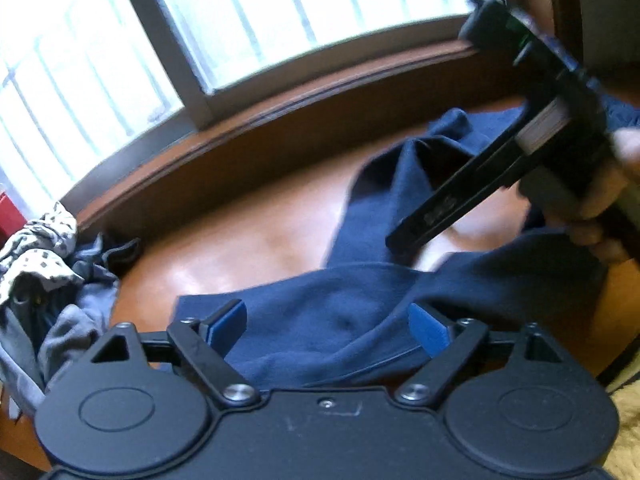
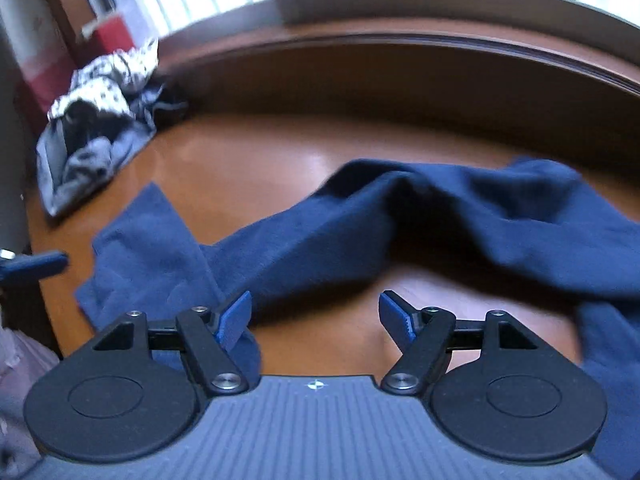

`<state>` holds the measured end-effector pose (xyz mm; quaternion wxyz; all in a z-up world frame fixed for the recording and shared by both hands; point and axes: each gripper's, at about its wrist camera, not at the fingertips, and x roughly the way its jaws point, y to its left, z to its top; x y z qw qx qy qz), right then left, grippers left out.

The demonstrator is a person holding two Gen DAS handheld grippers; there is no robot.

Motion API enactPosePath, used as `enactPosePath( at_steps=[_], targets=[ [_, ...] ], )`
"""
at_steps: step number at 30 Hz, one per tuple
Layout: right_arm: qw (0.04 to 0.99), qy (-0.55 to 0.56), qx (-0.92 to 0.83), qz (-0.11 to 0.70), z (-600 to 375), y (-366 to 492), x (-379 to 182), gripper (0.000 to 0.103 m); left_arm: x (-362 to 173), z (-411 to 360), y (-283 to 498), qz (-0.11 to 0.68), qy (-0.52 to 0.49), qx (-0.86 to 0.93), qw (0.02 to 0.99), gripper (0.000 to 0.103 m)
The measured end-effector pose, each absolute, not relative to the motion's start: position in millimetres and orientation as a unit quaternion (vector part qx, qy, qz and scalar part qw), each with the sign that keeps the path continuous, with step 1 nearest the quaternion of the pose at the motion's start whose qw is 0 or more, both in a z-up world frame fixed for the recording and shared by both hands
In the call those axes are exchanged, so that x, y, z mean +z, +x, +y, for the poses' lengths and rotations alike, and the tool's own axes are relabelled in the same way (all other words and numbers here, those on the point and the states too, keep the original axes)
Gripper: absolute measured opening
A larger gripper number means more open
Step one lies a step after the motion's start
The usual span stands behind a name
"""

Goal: Fold clothes

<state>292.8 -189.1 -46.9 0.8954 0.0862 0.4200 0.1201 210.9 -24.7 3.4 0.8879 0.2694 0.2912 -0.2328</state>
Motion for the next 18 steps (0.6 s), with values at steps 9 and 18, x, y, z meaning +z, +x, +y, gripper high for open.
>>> enactPosePath(
  at_steps=[9, 18],
  targets=[
    [0.921, 0.113, 0.113, 0.354, -181, 322, -23, 0.012, -15, 13, 265, 0.291, 0.249, -0.219, 0.898, 0.090],
    [0.959, 0.145, 0.154, 0.187, -203, 299, 79, 0.012, -48, 9, 272, 0.325, 0.236, -0.245, 0.882, 0.090]
  ],
)
